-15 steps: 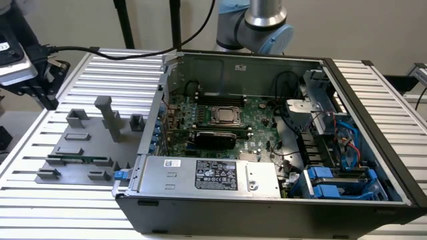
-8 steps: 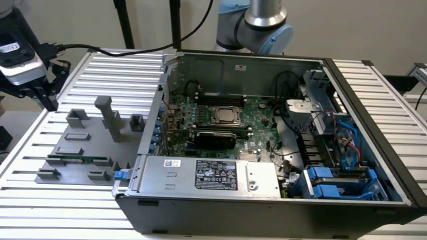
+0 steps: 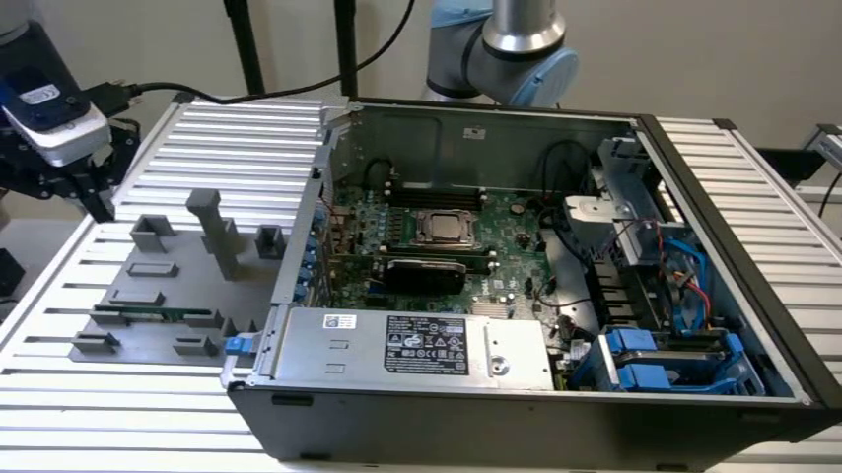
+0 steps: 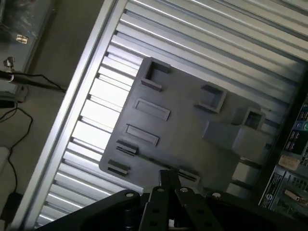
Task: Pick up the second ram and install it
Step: 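Pick up the second ram and move it above second insertion slot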
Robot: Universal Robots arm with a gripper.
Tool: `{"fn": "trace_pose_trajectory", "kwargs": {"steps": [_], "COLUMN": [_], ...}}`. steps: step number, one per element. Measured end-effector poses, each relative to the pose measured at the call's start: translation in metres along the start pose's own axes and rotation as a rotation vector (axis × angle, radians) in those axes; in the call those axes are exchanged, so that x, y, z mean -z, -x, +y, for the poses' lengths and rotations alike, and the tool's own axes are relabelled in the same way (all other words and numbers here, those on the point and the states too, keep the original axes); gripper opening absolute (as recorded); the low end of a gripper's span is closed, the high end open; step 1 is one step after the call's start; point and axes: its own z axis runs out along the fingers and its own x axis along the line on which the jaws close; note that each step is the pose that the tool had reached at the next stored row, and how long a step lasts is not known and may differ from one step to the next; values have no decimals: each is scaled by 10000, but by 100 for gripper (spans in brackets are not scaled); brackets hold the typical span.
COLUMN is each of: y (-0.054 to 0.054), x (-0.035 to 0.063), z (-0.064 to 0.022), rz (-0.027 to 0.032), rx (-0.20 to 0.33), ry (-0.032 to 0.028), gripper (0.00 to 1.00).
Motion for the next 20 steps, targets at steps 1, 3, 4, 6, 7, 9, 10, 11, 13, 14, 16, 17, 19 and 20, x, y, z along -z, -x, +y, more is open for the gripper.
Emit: {"fn": "trace_pose_trajectory", "kwargs": {"steps": [1,3,4,6,7,9,10,11,13,14,16,17,19,20], "y": [0,-1,0,-1,-1,-1,-1,-1,-2,-2,-2,-2,-2,-2], "x": [-5,-17,-22,-34,-39,-52,-57,-63,-76,-82,-95,-102,-115,-122], "z": [0,-1,-1,-2,-2,-3,-3,-3,-4,-4,-5,-5,-6,-6], "rz": [9,28,36,54,63,79,89,97,116,126,142,151,168,178], "rx": [181,555,730,1095,1273,1644,1823,2004,2363,2552,2906,3091,3457,3637], "ry": [3,10,13,20,24,31,35,38,45,49,55,59,66,69], "gripper": [11,11,11,11,11,11,11,11,11,11,11,11,11,11]}}
